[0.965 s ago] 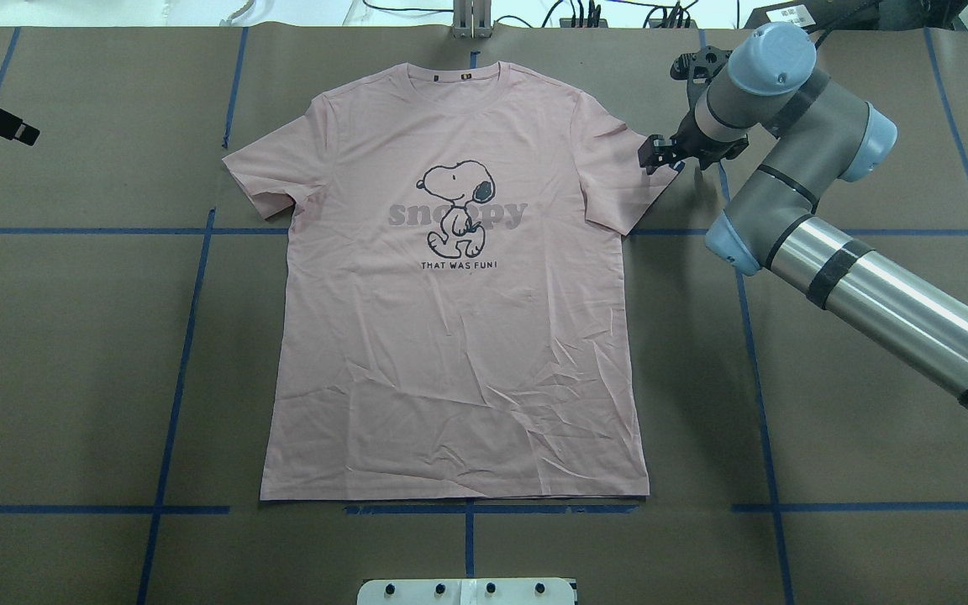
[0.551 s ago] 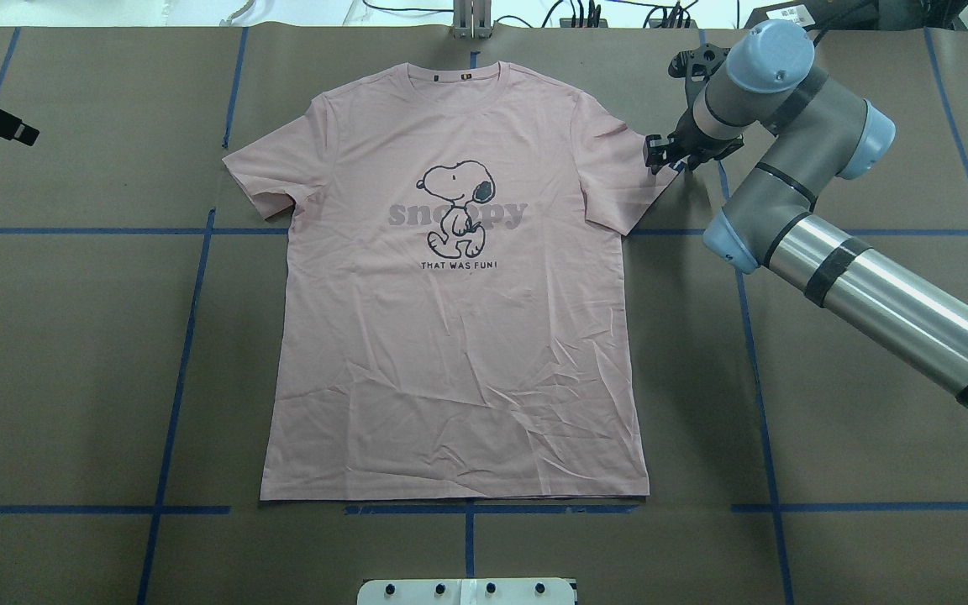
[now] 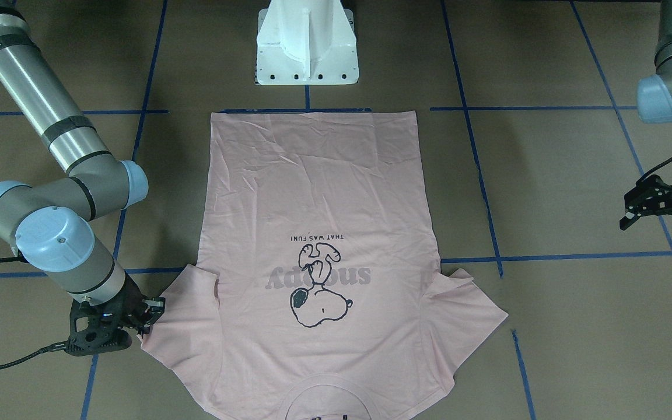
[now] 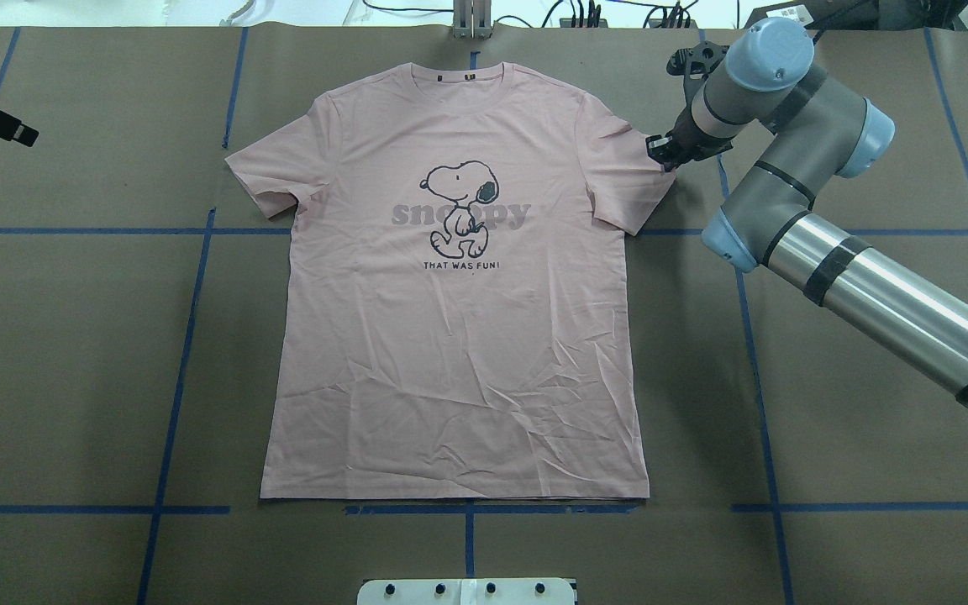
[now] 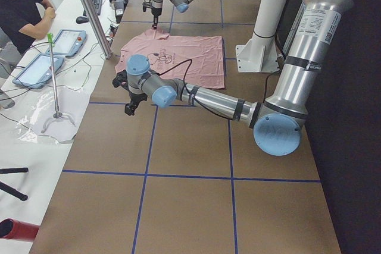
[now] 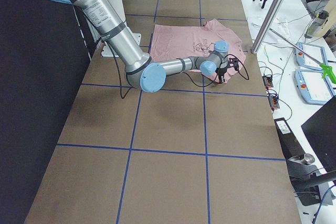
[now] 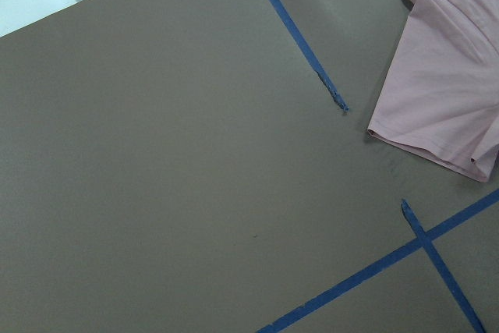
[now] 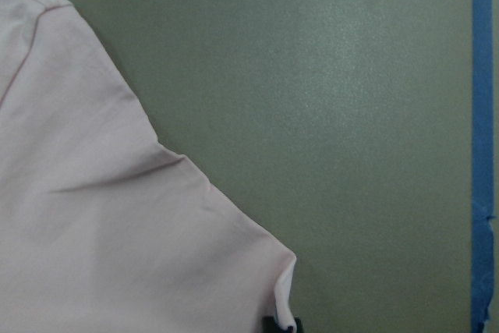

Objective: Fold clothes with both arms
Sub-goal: 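Grasp the sleeve with the right gripper and fold it onto the shirt body, then release the sleeve and raise the right gripper while the left arm moves in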

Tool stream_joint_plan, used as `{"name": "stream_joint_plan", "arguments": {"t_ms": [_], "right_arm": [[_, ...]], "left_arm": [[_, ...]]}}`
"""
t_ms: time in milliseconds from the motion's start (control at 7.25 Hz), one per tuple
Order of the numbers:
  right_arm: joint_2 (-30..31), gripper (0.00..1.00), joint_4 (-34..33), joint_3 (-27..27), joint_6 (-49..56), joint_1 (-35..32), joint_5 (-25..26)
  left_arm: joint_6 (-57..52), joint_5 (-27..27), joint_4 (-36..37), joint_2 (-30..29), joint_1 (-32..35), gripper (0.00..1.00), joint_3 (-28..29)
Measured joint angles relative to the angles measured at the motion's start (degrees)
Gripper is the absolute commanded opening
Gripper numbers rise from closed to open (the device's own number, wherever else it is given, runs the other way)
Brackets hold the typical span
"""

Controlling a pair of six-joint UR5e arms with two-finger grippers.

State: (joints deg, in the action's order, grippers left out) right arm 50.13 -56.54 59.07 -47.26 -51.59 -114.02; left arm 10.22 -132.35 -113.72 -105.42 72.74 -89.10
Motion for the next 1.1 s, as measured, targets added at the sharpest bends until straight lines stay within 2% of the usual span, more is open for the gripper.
{"name": "stream_joint_plan", "arguments": {"t_ms": [414, 689, 827, 1103], "right_arm": [[-0.79, 0.00, 0.03, 4.41, -0.15, 0.38, -0.10], [-3.83, 0.00, -0.05, 5.68, -0.39, 3.11, 0.47], [-5.96, 0.00, -0.13, 5.20, -0.48, 4.67, 1.68], [-11.63, 0.00, -0.20, 0.59, -0.95, 7.22, 5.53]], "left_arm": [[-0.04, -0.01, -0.01, 0.04, -0.02, 1.00, -0.02], [-0.10, -0.01, -0.01, 0.08, -0.01, 1.00, 0.04], [-0.11, -0.01, -0.01, 0.09, -0.01, 1.00, 0.09], [-0.09, 0.07, -0.01, 0.08, 0.01, 1.00, 0.22]]}}
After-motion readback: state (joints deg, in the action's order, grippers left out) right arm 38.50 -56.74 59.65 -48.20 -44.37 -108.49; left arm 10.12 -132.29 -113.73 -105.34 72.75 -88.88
